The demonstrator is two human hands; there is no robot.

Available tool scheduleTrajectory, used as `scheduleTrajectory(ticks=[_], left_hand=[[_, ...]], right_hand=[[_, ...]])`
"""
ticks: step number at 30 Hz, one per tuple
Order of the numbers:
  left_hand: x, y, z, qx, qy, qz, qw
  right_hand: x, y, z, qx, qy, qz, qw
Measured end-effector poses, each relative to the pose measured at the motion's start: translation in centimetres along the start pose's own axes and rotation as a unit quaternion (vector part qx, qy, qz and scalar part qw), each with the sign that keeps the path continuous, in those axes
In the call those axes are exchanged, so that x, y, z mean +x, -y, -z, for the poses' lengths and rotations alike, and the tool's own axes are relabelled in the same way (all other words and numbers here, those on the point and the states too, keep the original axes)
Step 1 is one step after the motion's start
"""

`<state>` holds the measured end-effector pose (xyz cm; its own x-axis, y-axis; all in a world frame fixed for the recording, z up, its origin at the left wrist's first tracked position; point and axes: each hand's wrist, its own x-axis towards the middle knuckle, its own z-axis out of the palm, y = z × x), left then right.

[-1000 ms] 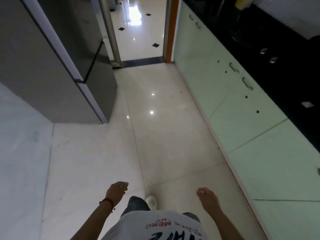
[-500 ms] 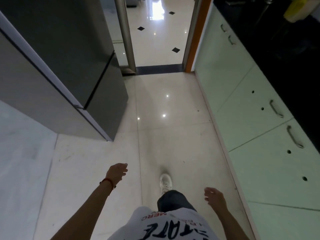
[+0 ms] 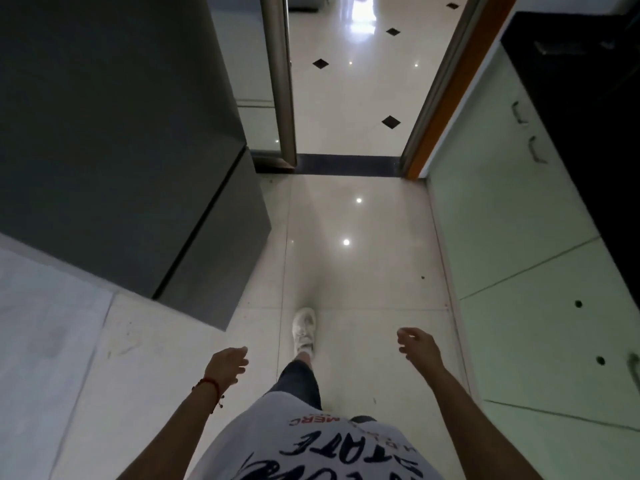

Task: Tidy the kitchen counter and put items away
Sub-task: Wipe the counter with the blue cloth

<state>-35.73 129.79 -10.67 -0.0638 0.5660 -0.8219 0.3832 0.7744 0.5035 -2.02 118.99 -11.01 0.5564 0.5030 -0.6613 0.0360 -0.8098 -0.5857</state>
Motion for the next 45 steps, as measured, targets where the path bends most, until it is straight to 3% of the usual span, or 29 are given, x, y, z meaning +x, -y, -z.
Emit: scheduleTrajectory(ticks=[6, 16, 29, 37, 45], left_hand=[[7.4, -12.7, -2.2, 0.057, 0.029, -0.012, 0.998], [15.4, -37.7, -10.8, 0.166, 0.11, -0.151, 0.968], [21.5, -51.8, -22.9, 0.323, 0.145, -0.15, 0.923], [22.7, -59.7, -35.2, 0.453, 0.241, -0.19, 0.837], [19.8, -66.4, -50.4, 0.562, 0.359, -0.246, 0.704]], right_hand=[[7.6, 6.8, 0.3, 0.047, -0.021, -0.044, 0.998], [16.1, 13.6, 2.2, 0.124, -0.05, -0.122, 0.984], [28.5, 21.8, 11.7, 0.266, -0.144, -0.139, 0.943], [29.8, 21.3, 14.1, 0.362, -0.237, -0.212, 0.876], [29.6, 21.1, 14.4, 0.486, -0.335, -0.311, 0.745]])
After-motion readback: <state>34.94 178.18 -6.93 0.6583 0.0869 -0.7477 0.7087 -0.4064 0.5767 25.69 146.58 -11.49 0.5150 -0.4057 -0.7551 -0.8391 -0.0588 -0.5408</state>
